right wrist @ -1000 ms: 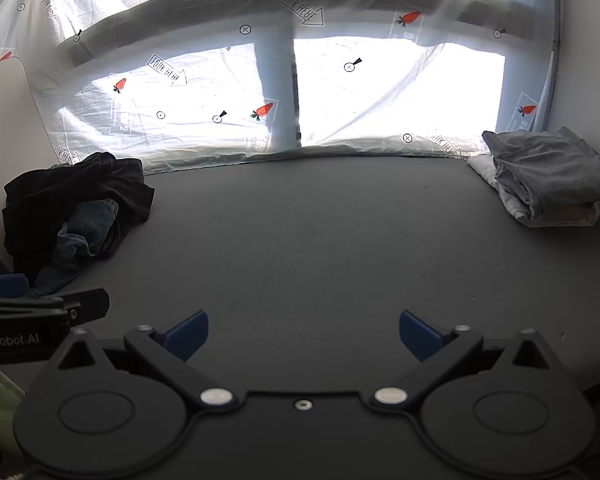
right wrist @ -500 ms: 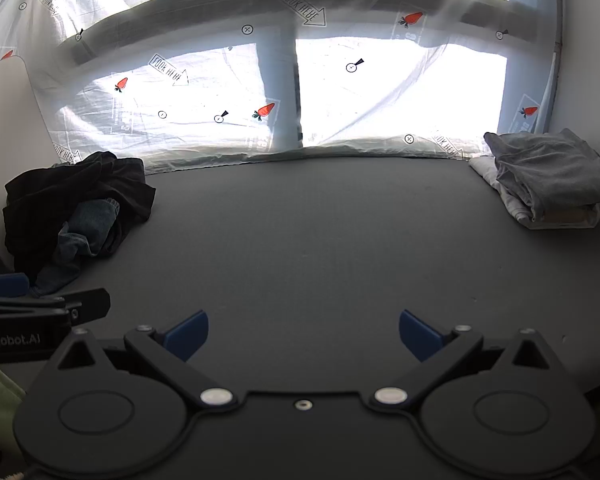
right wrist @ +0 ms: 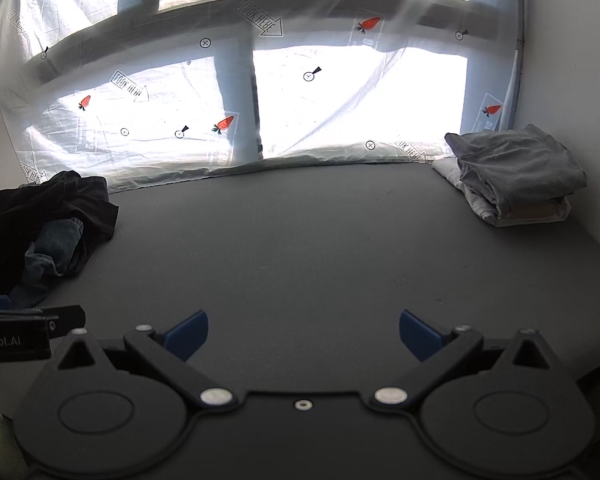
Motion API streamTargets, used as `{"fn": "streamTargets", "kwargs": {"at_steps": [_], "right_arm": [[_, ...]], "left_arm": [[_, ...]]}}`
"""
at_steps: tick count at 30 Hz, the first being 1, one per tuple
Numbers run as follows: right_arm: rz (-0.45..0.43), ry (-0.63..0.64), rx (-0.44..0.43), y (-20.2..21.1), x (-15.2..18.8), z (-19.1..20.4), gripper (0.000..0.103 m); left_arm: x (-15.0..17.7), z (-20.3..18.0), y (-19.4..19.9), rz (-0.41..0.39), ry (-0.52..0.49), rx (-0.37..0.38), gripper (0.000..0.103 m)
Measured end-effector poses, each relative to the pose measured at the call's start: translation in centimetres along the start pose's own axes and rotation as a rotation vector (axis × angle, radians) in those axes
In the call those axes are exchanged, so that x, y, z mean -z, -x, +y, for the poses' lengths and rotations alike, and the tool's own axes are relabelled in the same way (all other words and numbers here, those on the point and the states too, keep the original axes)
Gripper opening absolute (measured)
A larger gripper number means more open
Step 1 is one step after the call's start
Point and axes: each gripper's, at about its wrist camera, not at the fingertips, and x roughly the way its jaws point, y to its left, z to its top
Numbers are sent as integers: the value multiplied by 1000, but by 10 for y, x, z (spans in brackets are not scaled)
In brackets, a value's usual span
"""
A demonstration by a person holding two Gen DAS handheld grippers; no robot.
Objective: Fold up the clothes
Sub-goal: 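Move both tools toward the heap of dark clothes and jeans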
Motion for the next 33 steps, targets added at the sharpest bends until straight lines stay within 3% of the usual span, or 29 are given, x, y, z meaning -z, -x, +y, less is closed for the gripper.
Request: {"fn": "streamTargets", "kwargs": {"at_steps": [5, 8, 11, 14, 20, 27, 30, 33], "right_arm": [[-114, -70, -8, -19, -18, -38, 103], [-159, -131, -90, -43, -36, -60, 103], [-203, -176, -159, -71, -56, -70, 103], [-157, -87, -226, -102, -80, -63, 103], [-51, 66, -303, -171, -111, -30, 103], [-28, 140, -392, -227, -139, 32, 101], [13, 98, -475, -252, -152, 75, 94], [51, 65, -546, -276, -159, 126, 80]], "left_arm": [[-16, -14, -27, 12, 39, 3, 103], [-32, -18, -45, 28, 86, -6, 103], [-52, -14, -59, 42, 125, -75, 103], [-71, 2, -72, 55, 181, -180, 103], [-93, 57, -85, 40, 397, -330, 103], [-93, 129, -91, 47, 492, -462, 103], [-93, 171, -101, 56, 535, -482, 103], [-96, 215, -117, 60, 555, -491, 103]]}}
